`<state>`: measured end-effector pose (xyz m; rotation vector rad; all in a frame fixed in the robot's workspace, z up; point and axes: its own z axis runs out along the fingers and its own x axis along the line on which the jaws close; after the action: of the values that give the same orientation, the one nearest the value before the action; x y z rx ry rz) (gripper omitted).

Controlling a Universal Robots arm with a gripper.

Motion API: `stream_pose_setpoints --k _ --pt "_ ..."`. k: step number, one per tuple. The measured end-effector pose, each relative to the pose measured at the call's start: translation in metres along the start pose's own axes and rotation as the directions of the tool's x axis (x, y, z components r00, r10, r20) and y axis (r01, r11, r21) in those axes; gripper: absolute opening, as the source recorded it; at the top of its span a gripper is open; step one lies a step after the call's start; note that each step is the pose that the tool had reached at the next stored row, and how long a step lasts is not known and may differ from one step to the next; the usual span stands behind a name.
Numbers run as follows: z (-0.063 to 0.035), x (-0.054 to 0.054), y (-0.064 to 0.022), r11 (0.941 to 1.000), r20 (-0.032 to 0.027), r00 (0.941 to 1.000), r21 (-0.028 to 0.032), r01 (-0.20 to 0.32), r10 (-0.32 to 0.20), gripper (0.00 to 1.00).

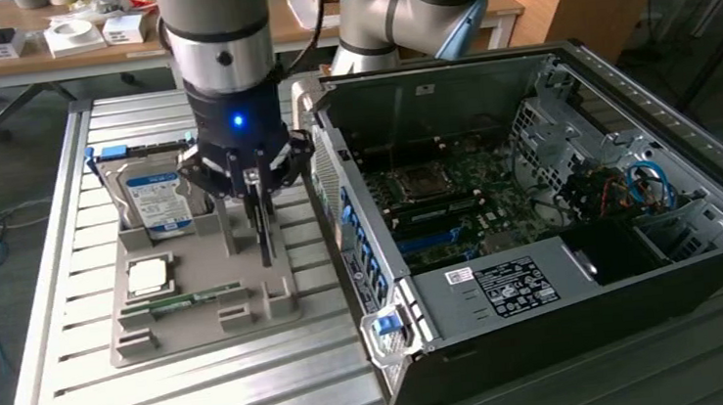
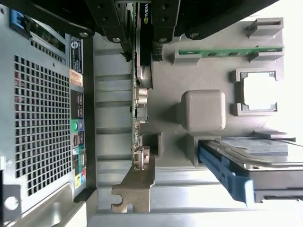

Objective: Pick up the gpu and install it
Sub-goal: 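Pick up the gpu and move the gpu toward the slot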

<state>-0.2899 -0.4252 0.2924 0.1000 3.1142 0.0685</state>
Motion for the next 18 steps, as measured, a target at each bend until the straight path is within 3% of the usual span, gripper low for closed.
stream_pose_setpoints --k 1,18 --pt "-0.0161 0.0 0.0007 1.0 0.0 1.0 0.0 0.0 0.0 0.26" --pt "-0.0827 -0.002 0.0037 1.0 0.0 1.0 0.0 0.0 0.0 0.26"
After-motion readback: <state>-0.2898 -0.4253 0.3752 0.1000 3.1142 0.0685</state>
